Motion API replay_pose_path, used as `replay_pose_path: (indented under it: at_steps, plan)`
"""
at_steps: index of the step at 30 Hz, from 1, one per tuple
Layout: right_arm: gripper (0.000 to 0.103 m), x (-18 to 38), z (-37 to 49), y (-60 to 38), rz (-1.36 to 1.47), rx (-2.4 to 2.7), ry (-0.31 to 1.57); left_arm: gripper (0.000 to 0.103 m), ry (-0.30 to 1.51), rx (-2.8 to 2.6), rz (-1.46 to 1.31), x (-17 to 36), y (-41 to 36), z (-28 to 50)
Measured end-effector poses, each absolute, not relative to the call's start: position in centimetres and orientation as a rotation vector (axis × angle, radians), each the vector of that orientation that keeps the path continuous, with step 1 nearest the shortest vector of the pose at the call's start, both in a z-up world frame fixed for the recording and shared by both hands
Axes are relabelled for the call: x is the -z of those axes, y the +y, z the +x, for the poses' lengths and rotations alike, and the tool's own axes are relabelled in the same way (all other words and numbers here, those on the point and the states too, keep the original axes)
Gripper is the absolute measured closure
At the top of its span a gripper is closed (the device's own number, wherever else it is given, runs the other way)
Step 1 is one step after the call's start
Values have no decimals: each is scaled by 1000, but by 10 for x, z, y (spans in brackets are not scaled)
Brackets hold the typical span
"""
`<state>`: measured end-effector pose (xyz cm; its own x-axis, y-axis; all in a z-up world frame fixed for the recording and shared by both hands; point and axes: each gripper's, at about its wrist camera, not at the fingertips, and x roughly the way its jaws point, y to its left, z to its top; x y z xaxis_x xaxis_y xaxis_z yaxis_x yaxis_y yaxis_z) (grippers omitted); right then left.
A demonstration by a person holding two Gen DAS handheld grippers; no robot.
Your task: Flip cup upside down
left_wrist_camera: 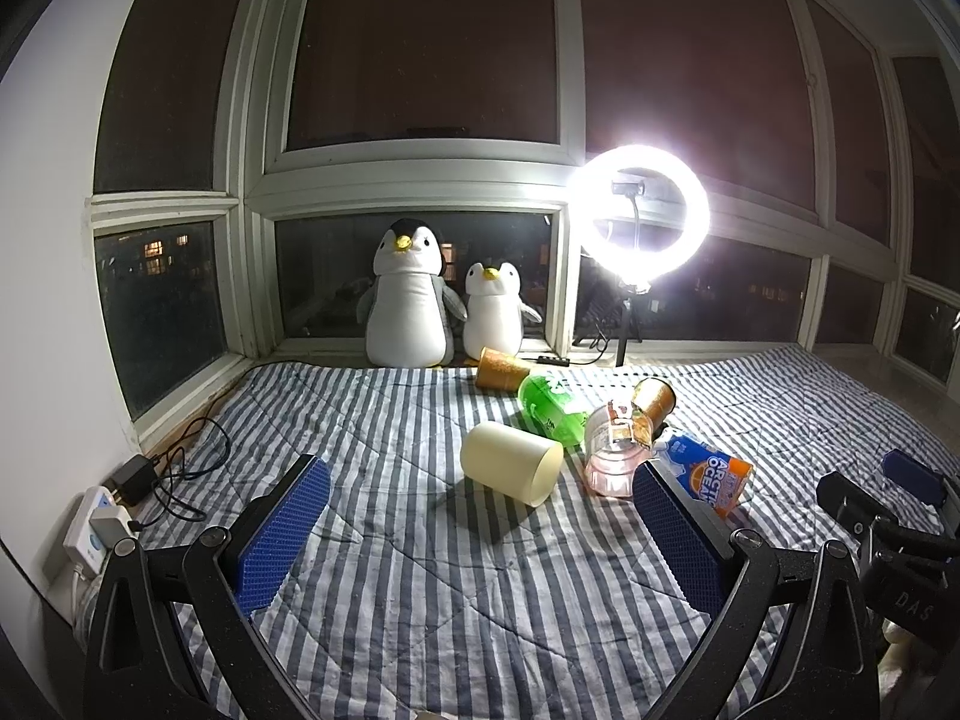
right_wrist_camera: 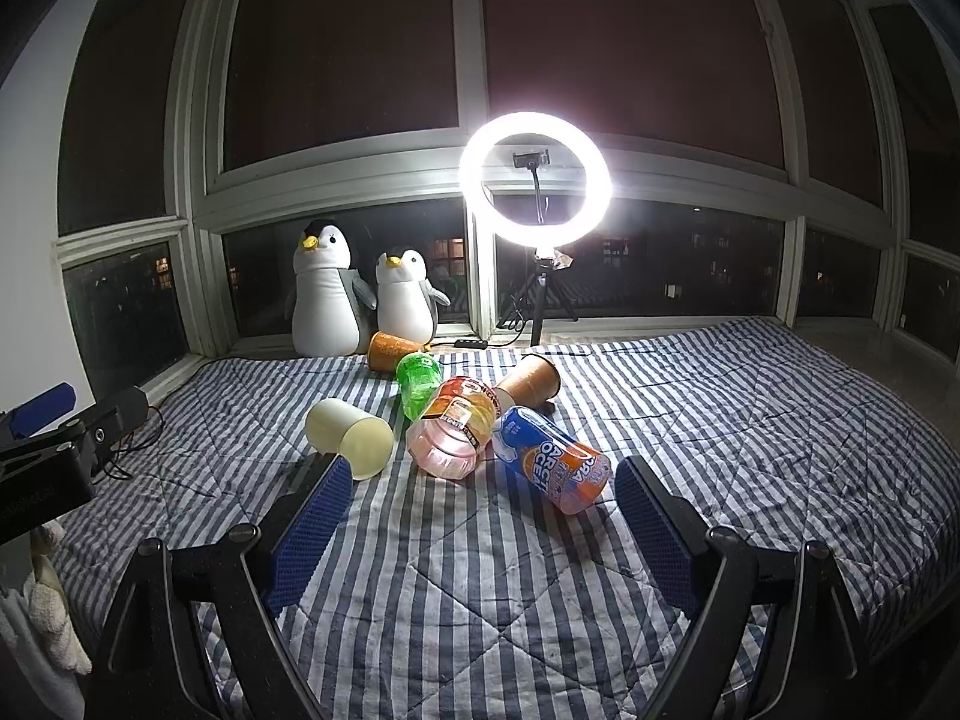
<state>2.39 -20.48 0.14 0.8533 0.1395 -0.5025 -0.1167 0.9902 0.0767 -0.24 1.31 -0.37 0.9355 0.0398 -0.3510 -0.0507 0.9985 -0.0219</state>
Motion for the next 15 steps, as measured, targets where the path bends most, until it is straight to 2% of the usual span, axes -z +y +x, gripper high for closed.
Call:
replay_pose_path:
  at_steps: [15]
  plan:
    - [16, 1, 25, -207, 48, -134, 536, 1, 367, -33, -29, 7, 11, 2]
